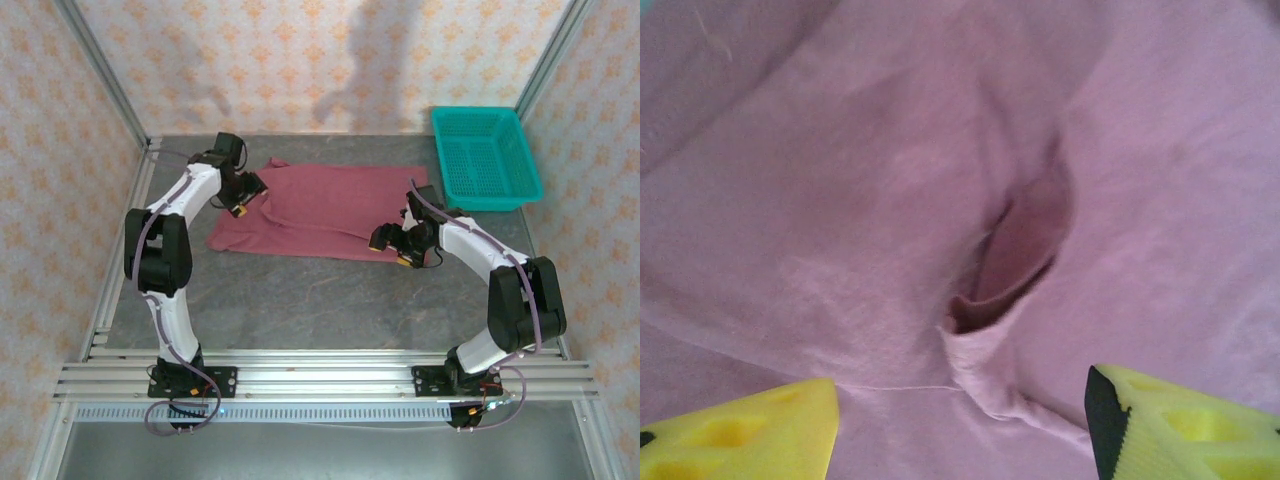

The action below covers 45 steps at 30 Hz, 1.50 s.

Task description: Fold and stack the t-shirts

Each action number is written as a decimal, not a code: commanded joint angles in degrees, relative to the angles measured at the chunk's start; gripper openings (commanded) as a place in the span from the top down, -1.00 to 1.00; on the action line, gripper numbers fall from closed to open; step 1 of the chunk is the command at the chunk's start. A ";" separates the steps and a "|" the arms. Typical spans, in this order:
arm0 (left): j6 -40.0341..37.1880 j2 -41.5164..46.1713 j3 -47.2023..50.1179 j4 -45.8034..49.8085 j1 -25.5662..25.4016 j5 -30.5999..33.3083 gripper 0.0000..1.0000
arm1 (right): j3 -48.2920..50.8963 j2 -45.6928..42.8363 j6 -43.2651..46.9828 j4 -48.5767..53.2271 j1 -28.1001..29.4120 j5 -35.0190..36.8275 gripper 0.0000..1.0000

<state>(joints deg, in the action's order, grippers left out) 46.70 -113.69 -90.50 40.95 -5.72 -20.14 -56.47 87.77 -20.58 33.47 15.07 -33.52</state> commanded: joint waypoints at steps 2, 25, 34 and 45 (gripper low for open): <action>2.24 -2.42 0.32 -3.98 -1.44 -2.05 -0.19 | -1.11 -0.05 -0.57 -0.53 0.33 -0.45 -0.67; 4.18 -14.12 -16.43 -1.84 -6.53 -0.99 0.88 | -1.41 -0.45 -0.45 -0.33 0.31 0.99 -0.67; 1.29 -14.14 -23.07 5.97 -6.08 3.73 -0.43 | -5.13 1.26 -1.49 1.70 0.31 7.59 -0.67; -2.44 12.43 5.55 3.10 1.18 10.30 -0.54 | -6.09 5.38 -5.37 -1.57 0.31 8.48 0.41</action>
<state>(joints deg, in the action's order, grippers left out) 46.26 -105.43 -89.10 44.51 -5.78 -12.99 -61.84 90.76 -23.88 33.71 15.07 -25.54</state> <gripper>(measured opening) 0.770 0.342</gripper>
